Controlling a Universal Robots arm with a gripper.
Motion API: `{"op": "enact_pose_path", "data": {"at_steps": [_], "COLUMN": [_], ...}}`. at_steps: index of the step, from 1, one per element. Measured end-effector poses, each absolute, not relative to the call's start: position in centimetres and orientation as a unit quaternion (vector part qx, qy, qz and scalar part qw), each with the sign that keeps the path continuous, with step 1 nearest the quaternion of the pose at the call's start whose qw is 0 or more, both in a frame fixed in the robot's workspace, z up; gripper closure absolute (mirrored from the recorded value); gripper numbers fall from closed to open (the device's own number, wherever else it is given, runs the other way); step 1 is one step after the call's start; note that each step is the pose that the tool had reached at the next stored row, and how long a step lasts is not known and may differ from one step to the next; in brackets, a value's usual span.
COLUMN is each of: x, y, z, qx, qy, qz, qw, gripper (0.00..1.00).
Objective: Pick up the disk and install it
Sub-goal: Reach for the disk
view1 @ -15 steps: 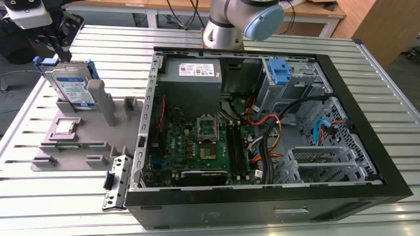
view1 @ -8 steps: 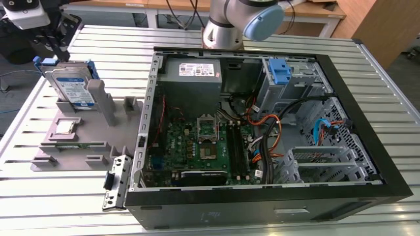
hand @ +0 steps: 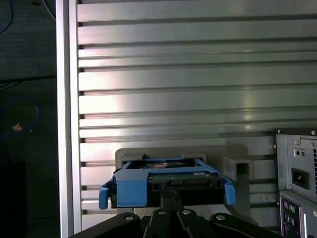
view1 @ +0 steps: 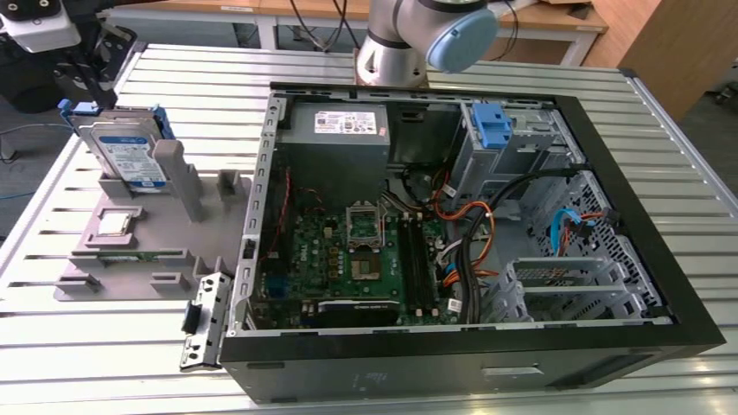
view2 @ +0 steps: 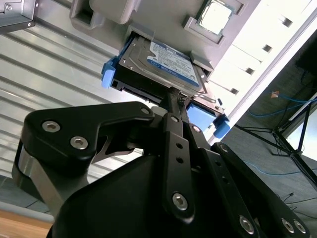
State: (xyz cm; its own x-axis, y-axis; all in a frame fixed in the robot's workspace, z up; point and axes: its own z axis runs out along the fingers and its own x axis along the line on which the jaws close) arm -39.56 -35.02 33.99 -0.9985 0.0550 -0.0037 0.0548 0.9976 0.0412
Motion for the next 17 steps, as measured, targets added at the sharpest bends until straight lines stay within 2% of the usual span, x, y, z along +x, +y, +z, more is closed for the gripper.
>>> {"op": "enact_pose_path", "data": {"at_steps": [17], "x": [-39.58], "y": [-35.01], "z": [33.94], "qx": [0.019], "qy": [1.0], "qz": [0.012], "qw": [0.002], "gripper": [0.9]}}
